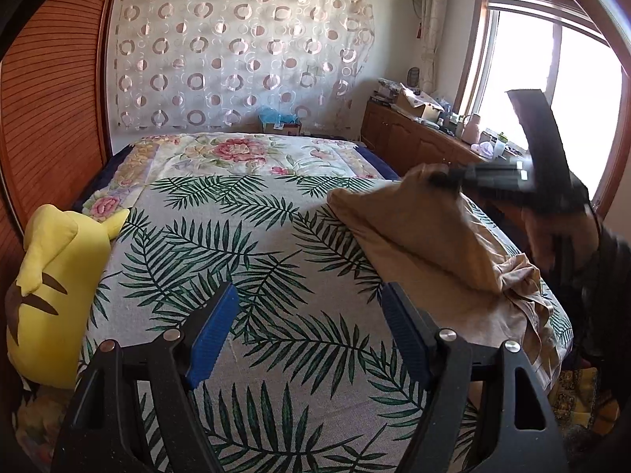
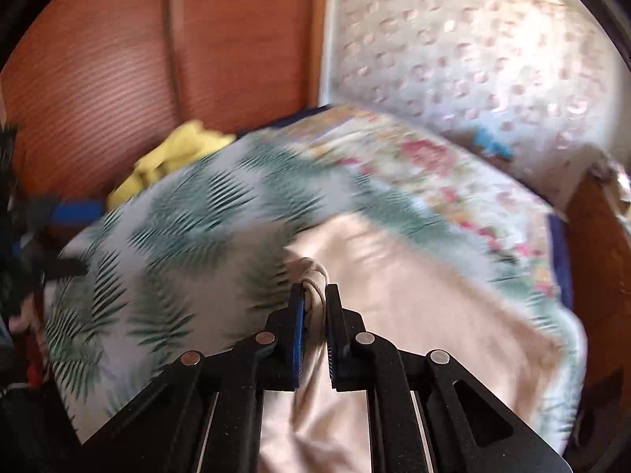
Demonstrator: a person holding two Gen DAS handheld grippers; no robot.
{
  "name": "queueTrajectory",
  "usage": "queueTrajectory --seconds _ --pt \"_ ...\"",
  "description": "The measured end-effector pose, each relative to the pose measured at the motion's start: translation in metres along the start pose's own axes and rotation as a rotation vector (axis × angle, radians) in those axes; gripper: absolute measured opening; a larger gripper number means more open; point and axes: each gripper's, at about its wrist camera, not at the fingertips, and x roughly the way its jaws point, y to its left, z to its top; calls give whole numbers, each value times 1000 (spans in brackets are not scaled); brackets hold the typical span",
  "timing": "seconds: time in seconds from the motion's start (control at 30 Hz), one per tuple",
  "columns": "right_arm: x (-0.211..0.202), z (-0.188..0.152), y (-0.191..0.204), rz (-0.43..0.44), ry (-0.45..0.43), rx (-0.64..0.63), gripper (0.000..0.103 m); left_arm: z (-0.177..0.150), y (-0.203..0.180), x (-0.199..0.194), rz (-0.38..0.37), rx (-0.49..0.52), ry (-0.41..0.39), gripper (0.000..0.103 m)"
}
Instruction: Fold small clothes
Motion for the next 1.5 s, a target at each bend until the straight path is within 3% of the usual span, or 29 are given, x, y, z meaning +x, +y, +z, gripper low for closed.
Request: queueTrajectory --seconds 0.13,0.27,0.57,0.63,0.77,0.87,1.1,1.37,1.5 --pt "-15 23 -55 -150 -6 48 9 0 -6 4 -9 5 10 76" --pt "-10 25 -95 -252 35 102 9 -2 -11 7 -12 22 23 76" --pt "52 6 -126 -414 172 202 9 -3 -20 10 -19 42 40 76" --pt "62 9 -123 -399 189 210 10 -3 -23 11 -20 49 44 76" --pt "54 0 -125 -384 182 227 40 -2 -31 14 -30 56 49 76" --pt "21 -17 -131 -361 147 238 40 -1 -38 19 -44 67 55 76" --pt "-45 -72 -81 -247 85 222 40 -2 -70 34 -89 112 73 76" --pt "-63 -134 -35 -110 122 229 40 -7 -98 41 -127 162 99 76" --pt "-58 -148 -29 -124 167 208 40 -8 -106 42 -137 176 108 76"
